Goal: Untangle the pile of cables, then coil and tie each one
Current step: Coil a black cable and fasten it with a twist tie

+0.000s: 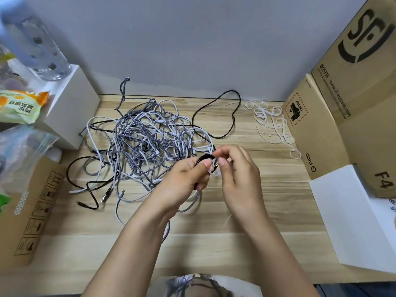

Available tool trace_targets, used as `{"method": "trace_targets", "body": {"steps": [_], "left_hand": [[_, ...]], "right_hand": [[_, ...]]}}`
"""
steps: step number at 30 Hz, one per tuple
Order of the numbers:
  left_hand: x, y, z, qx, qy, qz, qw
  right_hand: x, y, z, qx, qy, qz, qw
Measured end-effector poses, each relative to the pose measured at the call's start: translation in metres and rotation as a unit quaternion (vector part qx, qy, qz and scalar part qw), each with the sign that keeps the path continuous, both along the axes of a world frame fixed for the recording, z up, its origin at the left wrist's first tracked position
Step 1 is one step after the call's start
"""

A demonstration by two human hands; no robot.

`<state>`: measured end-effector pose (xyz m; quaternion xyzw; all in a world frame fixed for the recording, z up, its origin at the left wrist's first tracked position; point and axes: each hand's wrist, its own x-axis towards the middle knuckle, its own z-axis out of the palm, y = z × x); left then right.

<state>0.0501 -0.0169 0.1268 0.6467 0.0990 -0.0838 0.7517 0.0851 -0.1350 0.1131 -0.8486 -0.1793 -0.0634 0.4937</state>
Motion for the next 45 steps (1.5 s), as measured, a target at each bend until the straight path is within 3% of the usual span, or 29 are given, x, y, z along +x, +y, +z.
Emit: {"method": "trace_targets", "body": {"steps": [9,11,13,18,23,28,35,41,45], "left_hand": [[-0.004,0.000,0.009,-0.052,0.031,0.010,0.998],[-0.003,0.000,0.012,-0.063,0.021,0.027,0.997],[-0.004,0.002,0.014,-0.060,-0.006,0.039,0.997],[-0.005,0.001,0.022,-0.043,-0.065,0.033,0.996],[-0.005,-0.003,0.023,0.018,-0.091,0.046,0.995],[-0.008,-0.007,0.024,0.223,-0.158,0.056,0.960],[-0.007,0.004,0.022,0.266,-0.151,0.068,0.950],[-0.006,0.005,0.022,0.232,-0.148,0.050,0.960],[-0.006,0.002,0.019,0.204,-0.150,0.019,0.967]], "right_hand": [[0.000,-0.008,0.007,-0.066,-0.094,-0.057,0.992],[0.000,-0.008,0.010,-0.023,-0.041,-0.071,0.996],[0.000,-0.009,0.012,0.089,0.057,-0.060,0.993],[-0.003,-0.007,0.018,0.240,0.257,-0.018,0.936],[-0.010,-0.003,0.017,0.177,0.237,-0.033,0.955],[-0.014,0.002,0.022,0.054,0.184,-0.062,0.980],[-0.018,-0.003,0.039,0.220,0.241,0.003,0.945],[-0.022,-0.003,0.050,0.293,0.304,0.089,0.902],[-0.024,-0.001,0.053,0.306,0.295,0.101,0.899]]}}
